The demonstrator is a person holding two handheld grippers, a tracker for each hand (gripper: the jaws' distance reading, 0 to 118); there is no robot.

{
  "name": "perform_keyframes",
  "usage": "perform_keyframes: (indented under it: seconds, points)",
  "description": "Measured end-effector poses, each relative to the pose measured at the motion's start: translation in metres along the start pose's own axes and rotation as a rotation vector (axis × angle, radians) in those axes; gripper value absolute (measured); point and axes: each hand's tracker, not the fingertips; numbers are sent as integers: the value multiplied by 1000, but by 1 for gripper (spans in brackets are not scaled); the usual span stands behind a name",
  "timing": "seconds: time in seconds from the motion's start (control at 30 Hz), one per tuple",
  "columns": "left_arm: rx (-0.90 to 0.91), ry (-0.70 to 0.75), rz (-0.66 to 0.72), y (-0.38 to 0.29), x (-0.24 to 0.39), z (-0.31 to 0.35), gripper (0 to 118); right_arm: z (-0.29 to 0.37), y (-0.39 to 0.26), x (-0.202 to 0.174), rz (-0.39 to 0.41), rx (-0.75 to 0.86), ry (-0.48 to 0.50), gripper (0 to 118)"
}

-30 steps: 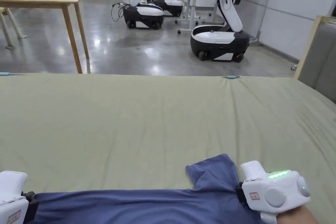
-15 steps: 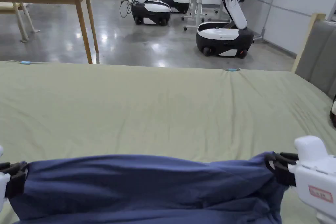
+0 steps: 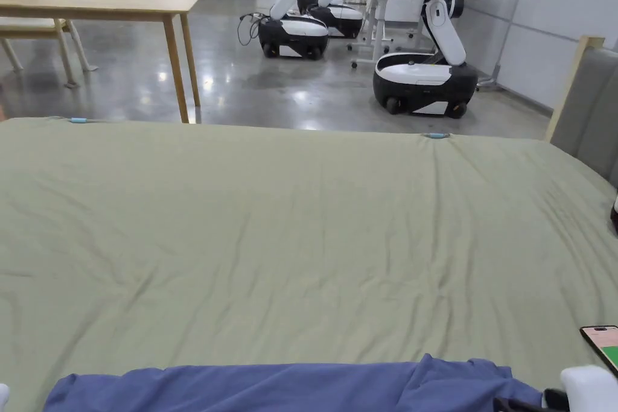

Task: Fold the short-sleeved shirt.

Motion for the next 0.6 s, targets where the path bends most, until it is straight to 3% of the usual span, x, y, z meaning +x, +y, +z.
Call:
perform_keyframes:
  seconds: [0.03, 0.07, 0.2, 0.33, 0.37, 0.4, 0.43, 0.47, 0.5, 0.53, 0.57, 0.6]
  points:
    - [96, -3, 3, 10, 5, 11, 104, 7, 13, -6, 2, 58, -7, 103]
    - [163, -5, 7, 21, 11, 18, 104, 14, 26, -14, -11, 123, -5, 106]
    - [318, -54, 9, 72, 55, 21, 109, 23, 74, -61, -124, 335, 83, 106]
    - [400, -82, -7, 98, 102, 9, 108, 6, 99, -113, -111, 391, 26, 103]
    - [396, -77, -8, 98, 107, -3, 105, 3, 99, -123, -98, 409, 16, 95]
    - [378, -84, -5, 100, 112, -5, 96, 1, 99, -133, -91, 409, 6, 71]
    - [360, -102, 3, 101, 116, -5, 76, 0, 98, -140, -81, 403, -16, 47]
    - [357, -110, 13, 100, 120, -5, 66, -3, 95, -147, -67, 399, -61, 35]
    - [356, -130, 15, 97, 123, -10, 66, -4, 92, -154, -61, 396, -81, 35]
    - [339, -158, -3, 96, 125, -11, 16, -4, 90, -159, -64, 404, -68, 1]
    - [331, -146, -22, 94, 126, -11, 2, -2, 88, -161, -51, 418, -25, 1]
    - [323, -175, -51, 93, 124, -9, 2, 0, 88, -163, -29, 419, -5, 1]
